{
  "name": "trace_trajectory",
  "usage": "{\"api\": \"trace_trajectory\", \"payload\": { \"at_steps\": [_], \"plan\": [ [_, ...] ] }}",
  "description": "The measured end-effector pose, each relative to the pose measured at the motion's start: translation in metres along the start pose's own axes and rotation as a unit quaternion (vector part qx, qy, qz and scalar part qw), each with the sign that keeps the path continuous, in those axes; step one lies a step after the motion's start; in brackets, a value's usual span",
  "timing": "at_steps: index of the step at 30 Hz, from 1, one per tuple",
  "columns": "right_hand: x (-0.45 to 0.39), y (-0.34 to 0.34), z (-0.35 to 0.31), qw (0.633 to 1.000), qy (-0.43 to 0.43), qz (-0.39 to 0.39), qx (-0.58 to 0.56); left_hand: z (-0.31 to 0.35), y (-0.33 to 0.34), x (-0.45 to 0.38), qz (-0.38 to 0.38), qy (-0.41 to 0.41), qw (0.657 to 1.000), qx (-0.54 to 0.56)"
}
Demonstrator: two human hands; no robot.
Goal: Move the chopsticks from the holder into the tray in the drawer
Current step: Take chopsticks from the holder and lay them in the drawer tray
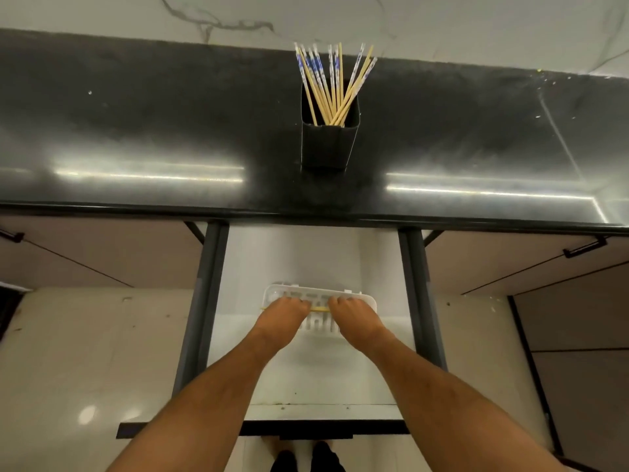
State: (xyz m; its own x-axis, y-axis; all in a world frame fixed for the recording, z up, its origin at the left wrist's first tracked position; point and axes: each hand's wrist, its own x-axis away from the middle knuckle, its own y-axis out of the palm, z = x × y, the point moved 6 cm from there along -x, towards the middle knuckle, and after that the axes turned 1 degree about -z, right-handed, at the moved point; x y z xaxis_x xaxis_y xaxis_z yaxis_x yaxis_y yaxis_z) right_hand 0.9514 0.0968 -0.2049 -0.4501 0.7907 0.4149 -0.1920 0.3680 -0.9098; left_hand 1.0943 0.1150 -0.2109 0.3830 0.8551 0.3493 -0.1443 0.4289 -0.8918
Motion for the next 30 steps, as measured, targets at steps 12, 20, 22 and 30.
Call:
{"api": "trace_trajectory", "payload": {
  "at_steps": [12,20,22,30],
  "plan": [
    [-0.012,0.026,0.008,1.0,0.013,0.012,-0.011,0.002,0.01,-0.021,0.001,-0.026,0.999,-0.022],
    [-0.011,0.017,0.011,0.999,0.01,0.02,-0.036,-0.002,0.01,-0.018,0.028,-0.052,0.998,0.02],
    [-0.01,0.016,0.011,0.999,0.007,0.02,-0.033,-0.004,0.009,-0.017,0.029,-0.058,0.997,0.036],
    [-0.007,0.015,0.015,1.0,0.012,0.02,-0.019,-0.018,0.022,-0.016,0.053,-0.131,0.979,0.149]
  ]
}}
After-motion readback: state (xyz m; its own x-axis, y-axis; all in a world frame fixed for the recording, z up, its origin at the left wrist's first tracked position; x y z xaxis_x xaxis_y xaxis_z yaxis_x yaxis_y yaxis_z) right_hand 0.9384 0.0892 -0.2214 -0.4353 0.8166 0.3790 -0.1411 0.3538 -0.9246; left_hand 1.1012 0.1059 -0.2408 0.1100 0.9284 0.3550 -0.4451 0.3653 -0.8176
